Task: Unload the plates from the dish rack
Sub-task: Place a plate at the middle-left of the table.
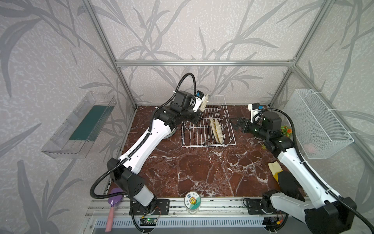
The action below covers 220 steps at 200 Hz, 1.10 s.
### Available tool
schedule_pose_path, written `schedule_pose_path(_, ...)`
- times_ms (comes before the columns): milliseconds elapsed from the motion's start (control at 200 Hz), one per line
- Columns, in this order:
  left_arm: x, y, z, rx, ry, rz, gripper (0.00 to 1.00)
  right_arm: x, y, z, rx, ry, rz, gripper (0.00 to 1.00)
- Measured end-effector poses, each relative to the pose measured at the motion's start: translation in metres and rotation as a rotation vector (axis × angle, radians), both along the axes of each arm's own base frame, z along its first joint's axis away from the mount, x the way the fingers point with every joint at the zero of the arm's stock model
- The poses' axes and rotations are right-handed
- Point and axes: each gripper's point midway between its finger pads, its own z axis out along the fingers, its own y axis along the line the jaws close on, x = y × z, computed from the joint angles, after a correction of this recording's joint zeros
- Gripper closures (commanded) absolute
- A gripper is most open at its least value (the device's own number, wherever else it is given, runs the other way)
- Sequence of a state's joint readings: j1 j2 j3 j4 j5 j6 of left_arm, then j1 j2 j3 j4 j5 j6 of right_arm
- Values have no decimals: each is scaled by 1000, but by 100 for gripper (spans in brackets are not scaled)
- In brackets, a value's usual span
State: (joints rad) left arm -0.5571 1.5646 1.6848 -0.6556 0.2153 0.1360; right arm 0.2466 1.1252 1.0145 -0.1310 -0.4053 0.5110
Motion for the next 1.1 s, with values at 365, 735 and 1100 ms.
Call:
schedule_pose_path(365, -17, 1, -11, 159, -284, -204, 100, 18, 9, 16, 128, 63, -15, 8)
schedule_pose_path(735, -17, -3, -36, 349, -431, -350, 100, 43, 24, 33, 216, 128, 6, 11)
schedule_pose_path(1100, -14, -3, -44, 481, -560, -424, 100, 56, 46, 8, 232, 253, 23, 14)
